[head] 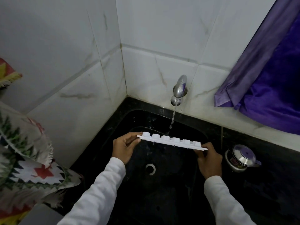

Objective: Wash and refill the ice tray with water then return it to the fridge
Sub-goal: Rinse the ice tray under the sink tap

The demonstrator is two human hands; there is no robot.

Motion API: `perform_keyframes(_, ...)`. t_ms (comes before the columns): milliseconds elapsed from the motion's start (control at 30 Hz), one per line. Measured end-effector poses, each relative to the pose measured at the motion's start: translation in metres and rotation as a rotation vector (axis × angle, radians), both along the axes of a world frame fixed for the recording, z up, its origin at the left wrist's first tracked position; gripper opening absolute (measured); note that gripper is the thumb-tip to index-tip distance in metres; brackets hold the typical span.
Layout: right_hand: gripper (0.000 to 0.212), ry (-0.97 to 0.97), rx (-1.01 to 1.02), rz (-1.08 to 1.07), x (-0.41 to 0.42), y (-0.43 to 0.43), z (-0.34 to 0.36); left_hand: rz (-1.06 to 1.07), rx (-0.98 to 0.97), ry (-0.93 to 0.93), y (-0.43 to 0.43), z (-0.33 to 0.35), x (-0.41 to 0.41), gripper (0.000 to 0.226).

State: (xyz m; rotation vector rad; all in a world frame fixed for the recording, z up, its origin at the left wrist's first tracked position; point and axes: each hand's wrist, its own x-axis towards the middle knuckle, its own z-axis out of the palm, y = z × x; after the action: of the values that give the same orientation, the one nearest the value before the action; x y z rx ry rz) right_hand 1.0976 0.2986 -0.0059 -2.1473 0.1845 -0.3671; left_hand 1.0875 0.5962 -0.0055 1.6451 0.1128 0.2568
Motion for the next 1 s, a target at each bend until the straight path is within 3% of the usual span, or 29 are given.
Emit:
perform_keyframes(133, 0.034, -0.121, 0.011, -0.022, -0.005, 0.001, 0.005, 0.028, -0.057, -0.018, 0.0, 0.0, -0.006, 0.016)
perform_keyframes(233, 0.033, -0.032, 0.024, -0.002, -0.008, 0.002, 0.003, 0.003, -0.004, -0.014, 0.0, -0.003, -0.009, 0.022)
perform_keyframes(367, 0.031, -0.161, 0.089, -0.048, -0.012, 0.007, 0.012, 0.047, -0.066, -0.024, 0.0, -0.007, -0.009, 0.017)
perform_keyframes(500, 0.018, 0.029, 0.136, 0.02, -0.009, 0.006, -0.002, 0.071, -0.123, 0.095, -0.001, -0.019, -0.008, 0.023)
perform_keyframes(567, 0.018, -0.006, 0.155, -0.006, -0.006, 0.007, -0.006, 0.117, -0.321, 0.189, -0.007, -0.024, -0.009, 0.022)
perform_keyframes(667, 0.02, -0.082, 0.193, -0.042, 0.005, 0.011, -0.002, 0.059, -0.82, 0.371, -0.014, -0.014, -0.009, 0.031)
perform_keyframes(733, 0.022, -0.098, 0.274, -0.053, 0.019, 0.016, 0.006, 0.06, -0.917, 0.411, -0.017, -0.008, -0.002, 0.036)
perform_keyframes(867, 0.021, -0.04, 0.474, -0.03, 0.042, 0.021, 0.011, 0.181, -0.812, 0.351, -0.02, -0.007, 0.019, 0.03)
perform_keyframes(933, 0.035, -0.032, 0.391, 0.006, 0.048, 0.022, 0.008, 0.202, -0.785, 0.338, -0.019, -0.004, 0.026, 0.031)
perform_keyframes(1000, 0.037, 0.016, 0.44, -0.014, 0.054, 0.021, 0.008, 0.225, -0.772, 0.312, -0.017, -0.002, 0.032, 0.033)
